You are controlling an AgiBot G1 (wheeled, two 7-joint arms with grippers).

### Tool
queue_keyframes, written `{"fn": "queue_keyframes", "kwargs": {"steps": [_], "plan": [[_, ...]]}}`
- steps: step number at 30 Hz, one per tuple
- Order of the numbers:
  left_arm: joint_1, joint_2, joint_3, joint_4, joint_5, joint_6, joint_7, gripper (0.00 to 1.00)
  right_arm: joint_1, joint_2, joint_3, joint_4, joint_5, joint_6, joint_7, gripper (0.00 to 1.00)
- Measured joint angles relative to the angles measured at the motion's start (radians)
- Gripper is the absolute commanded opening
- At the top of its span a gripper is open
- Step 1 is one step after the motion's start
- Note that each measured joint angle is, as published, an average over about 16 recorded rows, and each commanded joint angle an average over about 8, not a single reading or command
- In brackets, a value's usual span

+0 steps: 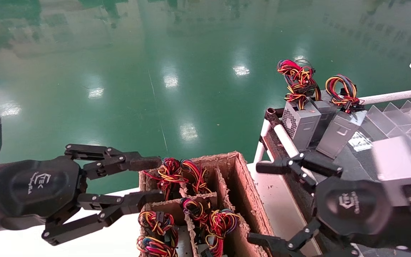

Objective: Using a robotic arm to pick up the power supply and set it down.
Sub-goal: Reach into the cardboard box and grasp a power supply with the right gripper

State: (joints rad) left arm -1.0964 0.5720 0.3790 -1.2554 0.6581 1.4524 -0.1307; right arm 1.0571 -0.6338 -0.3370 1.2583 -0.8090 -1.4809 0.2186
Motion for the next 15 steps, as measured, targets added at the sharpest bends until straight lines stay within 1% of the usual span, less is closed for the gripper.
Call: {"fn": "queue_keyframes", "kwargs": {"steps": [9,15], "plan": [[0.000,0.000,0.000,0.000,0.000,0.000,0.000,1.00,-0.019,-0.066,-0.095,0.032,-0.082,-0.024,0.054,1.00],[0.000,0.000,0.000,0.000,0.000,0.000,0.000,1.00,-0.034,-0.116,-0.154,0.065,-0.121,-0.042,0.067,1.00]]}}
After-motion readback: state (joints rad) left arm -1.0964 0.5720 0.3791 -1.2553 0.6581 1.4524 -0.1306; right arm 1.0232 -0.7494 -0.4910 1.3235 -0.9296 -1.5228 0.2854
